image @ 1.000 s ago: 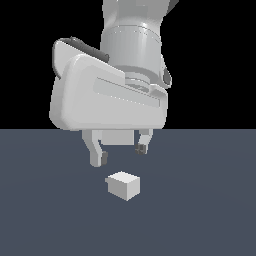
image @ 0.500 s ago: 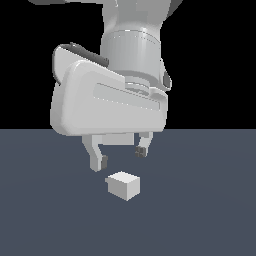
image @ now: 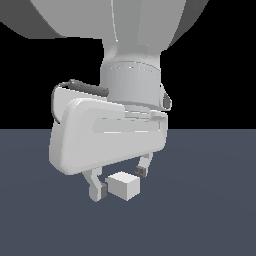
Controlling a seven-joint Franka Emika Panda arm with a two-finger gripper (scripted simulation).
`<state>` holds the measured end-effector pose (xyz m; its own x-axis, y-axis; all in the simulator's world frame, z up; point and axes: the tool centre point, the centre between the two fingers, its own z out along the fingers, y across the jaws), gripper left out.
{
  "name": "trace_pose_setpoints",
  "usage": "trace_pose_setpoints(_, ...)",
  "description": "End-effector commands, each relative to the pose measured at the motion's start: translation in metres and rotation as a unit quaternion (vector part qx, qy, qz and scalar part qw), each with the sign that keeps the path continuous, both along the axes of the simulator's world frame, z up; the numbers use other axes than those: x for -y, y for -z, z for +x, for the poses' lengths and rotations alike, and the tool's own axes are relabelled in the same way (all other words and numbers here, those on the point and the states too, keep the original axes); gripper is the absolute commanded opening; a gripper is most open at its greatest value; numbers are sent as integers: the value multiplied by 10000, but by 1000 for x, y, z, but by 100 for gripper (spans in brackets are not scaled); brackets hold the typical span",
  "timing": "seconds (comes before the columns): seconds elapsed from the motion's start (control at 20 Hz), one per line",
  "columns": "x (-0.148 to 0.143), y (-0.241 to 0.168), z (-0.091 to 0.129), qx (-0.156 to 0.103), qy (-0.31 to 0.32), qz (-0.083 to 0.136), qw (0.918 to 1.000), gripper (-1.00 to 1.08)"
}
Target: Plug the charger into the wall socket.
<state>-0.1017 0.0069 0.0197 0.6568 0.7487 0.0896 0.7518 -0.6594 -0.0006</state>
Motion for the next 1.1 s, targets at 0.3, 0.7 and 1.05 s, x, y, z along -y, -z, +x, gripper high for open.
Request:
trace_pose_setpoints(0.3, 0, 8, 1, 5, 3, -2, 10000, -100)
trace_pose_setpoints(0.7, 0, 8, 1, 8, 2, -2, 10000, -100)
trace_pose_setpoints(1.05, -3, 5, 3, 8, 162, 0, 9999, -100)
